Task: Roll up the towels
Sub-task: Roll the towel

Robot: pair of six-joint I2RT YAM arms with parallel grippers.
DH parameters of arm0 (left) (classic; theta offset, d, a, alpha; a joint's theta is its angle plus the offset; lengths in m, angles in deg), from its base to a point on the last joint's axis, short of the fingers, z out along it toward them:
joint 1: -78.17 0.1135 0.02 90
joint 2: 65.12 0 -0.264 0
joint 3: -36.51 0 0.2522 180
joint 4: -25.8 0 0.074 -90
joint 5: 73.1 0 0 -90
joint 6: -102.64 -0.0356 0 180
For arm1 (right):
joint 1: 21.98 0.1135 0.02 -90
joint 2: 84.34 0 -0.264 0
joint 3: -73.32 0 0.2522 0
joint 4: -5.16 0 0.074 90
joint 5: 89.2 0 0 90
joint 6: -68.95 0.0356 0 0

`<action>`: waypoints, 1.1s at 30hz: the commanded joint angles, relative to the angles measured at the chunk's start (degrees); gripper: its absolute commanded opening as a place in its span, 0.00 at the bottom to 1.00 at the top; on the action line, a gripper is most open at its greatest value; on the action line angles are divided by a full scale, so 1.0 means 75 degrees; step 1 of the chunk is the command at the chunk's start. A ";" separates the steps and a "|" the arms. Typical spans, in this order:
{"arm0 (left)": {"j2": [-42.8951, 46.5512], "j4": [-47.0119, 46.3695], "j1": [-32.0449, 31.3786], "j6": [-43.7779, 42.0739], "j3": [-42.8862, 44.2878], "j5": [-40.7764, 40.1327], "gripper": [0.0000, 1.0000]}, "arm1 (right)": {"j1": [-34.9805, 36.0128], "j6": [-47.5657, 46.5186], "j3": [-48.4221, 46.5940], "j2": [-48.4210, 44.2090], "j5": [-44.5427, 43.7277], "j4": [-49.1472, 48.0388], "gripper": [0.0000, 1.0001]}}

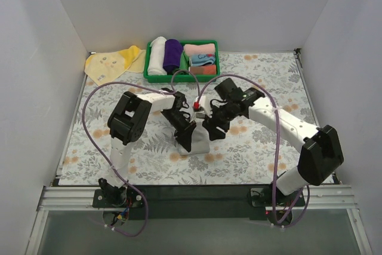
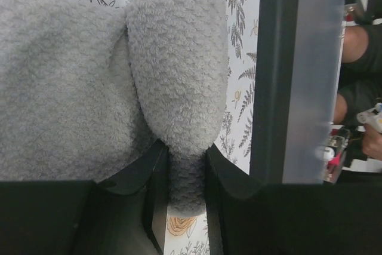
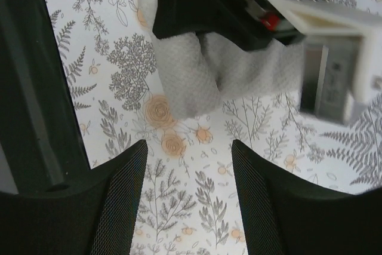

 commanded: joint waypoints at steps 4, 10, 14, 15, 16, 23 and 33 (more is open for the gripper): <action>-0.0982 -0.0305 0.0327 -0.0726 0.0140 -0.1565 0.09 | 0.1666 -0.0390 0.0891 -0.0048 -0.2197 -0.2289 0.57; -0.1181 -0.0106 0.0538 -0.1148 0.0292 -0.1412 0.11 | 0.2792 -0.1127 0.1796 0.0289 -0.3275 -0.3697 0.61; -0.1275 -0.0094 0.0643 -0.1266 0.0281 -0.1388 0.12 | 0.2969 -0.1282 0.1973 0.0735 -0.3221 -0.4142 0.60; -0.1287 -0.0094 0.0690 -0.1277 0.0269 -0.1388 0.13 | 0.2981 -0.1270 0.1984 0.0945 -0.3196 -0.4189 0.59; -0.1287 -0.0094 0.0714 -0.1277 0.0269 -0.1354 0.13 | 0.2992 -0.1270 0.1984 0.1040 -0.3161 -0.4225 0.57; -0.0983 -0.0340 0.1006 -0.1184 0.0141 -0.1178 0.23 | 0.3004 -0.1282 0.2090 0.1475 -0.2647 -0.4202 0.01; 0.0633 -0.0856 0.2703 -0.1359 -0.0375 -0.0416 0.52 | 0.2770 -0.1200 0.1177 0.2024 -0.0795 -0.1733 0.01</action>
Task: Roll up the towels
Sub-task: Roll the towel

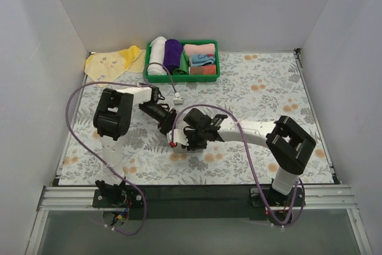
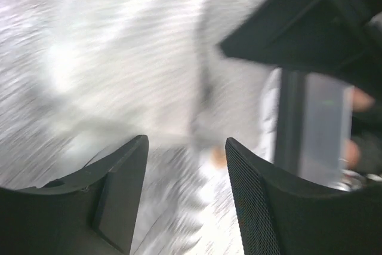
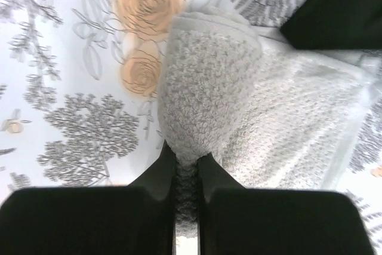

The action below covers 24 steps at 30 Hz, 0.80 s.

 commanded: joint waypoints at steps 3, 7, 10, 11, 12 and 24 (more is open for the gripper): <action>0.1032 -0.1497 0.1380 -0.0465 -0.0253 -0.1036 0.52 | -0.0244 0.0532 -0.0649 0.0603 0.1962 0.2349 0.01; 0.2457 -0.2632 0.2143 0.0200 -0.1142 -0.1083 0.52 | -0.0584 0.0989 -0.1364 0.1224 0.2736 0.3005 0.01; 0.3749 -0.3594 0.2437 0.0531 -0.2138 -0.1527 0.52 | -0.0912 0.1177 -0.1798 0.1740 0.3474 0.3416 0.01; 0.4112 -0.3747 0.2438 0.0497 -0.2419 -0.1818 0.52 | -0.1133 0.1224 -0.1892 0.1845 0.3928 0.3521 0.01; 0.4487 -0.4015 0.2426 0.0462 -0.2863 -0.1914 0.54 | -0.1240 0.1271 -0.2009 0.2125 0.4130 0.3603 0.01; 0.8663 -0.5176 -0.2151 -0.0804 -0.5737 -0.5300 0.67 | -0.2588 0.0218 -0.4071 0.4656 0.6661 0.5548 0.01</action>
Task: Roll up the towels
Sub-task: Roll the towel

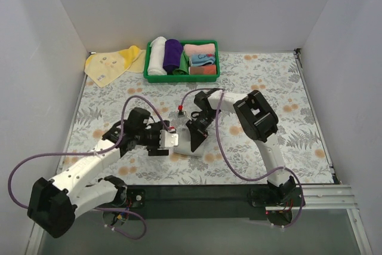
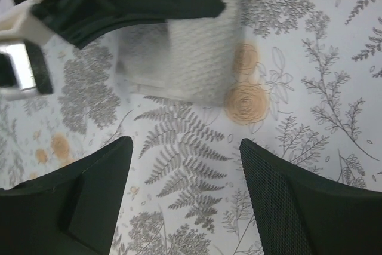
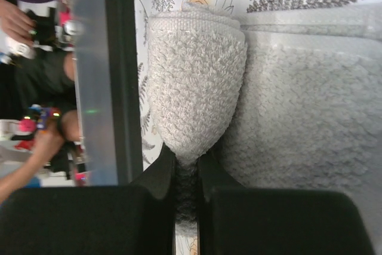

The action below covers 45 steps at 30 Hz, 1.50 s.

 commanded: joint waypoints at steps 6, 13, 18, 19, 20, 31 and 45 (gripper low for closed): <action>-0.0808 -0.1867 -0.2138 -0.0244 -0.0654 -0.2009 0.71 | -0.0281 -0.1363 -0.0670 0.1015 0.0725 0.1253 0.01; -0.2167 -0.3086 -0.2644 -0.0560 -0.0526 -0.2127 0.70 | -0.0339 -0.1656 -0.0588 0.1050 0.0749 0.1382 0.01; -0.3304 -0.2901 -0.2890 -0.0736 -0.0116 -0.1894 0.48 | -0.0363 -0.1726 -0.0623 0.1051 0.0737 0.1441 0.01; -0.3376 -0.2842 -0.2890 -0.0748 -0.0046 -0.1858 0.34 | -0.0363 -0.1738 -0.0623 0.1039 0.0725 0.1452 0.01; -0.3446 -0.2679 -0.2902 -0.0748 -0.0010 -0.1811 0.29 | -0.0363 -0.1738 -0.0670 0.1027 0.0621 0.1453 0.01; -0.4372 0.0216 -0.2961 0.0036 0.1067 -0.1096 0.04 | -0.1885 -0.0169 -0.3527 0.0102 -0.0786 0.1499 0.66; -0.8129 0.3380 -0.2494 0.1175 0.4008 0.0778 0.10 | -0.3808 -0.0484 -0.1387 -0.4277 -0.1290 0.0973 0.64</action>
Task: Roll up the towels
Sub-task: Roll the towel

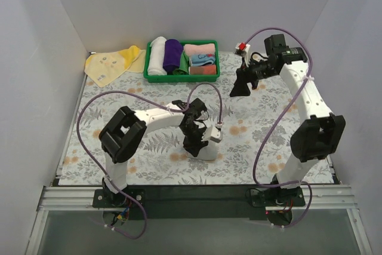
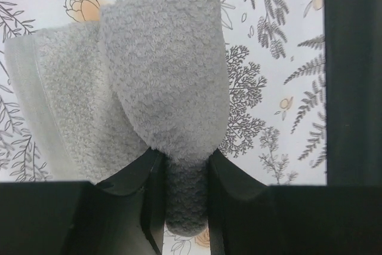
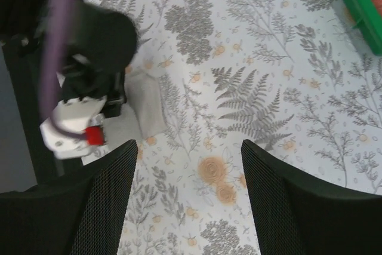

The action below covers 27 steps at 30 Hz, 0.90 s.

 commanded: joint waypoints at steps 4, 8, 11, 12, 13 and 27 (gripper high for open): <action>-0.2390 0.2083 0.0712 -0.0021 0.0409 0.1115 0.10 | 0.0359 -0.0418 0.1631 -0.1668 -0.0507 -0.0293 0.59; -0.3117 0.2668 0.1357 -0.0373 0.1298 0.1397 0.10 | 0.1760 -0.0465 0.3071 -0.2628 -0.2003 -0.1123 0.57; -0.3563 0.2904 0.1639 -0.0502 0.1675 0.1515 0.10 | 0.2967 -0.0103 0.4127 -0.3192 -0.2942 -0.2167 0.58; -0.3692 0.2928 0.1698 -0.0538 0.1850 0.1538 0.11 | 0.3321 0.0037 0.4315 -0.3228 -0.3213 -0.2389 0.58; -0.3751 0.2963 0.1710 -0.0561 0.1922 0.1573 0.12 | 0.3661 0.0097 0.4676 -0.3216 -0.3517 -0.2809 0.59; -0.4267 0.3162 0.1991 -0.0866 0.2204 0.1960 0.20 | 0.6137 -0.0184 0.6378 -0.1799 -0.4670 -0.5473 0.61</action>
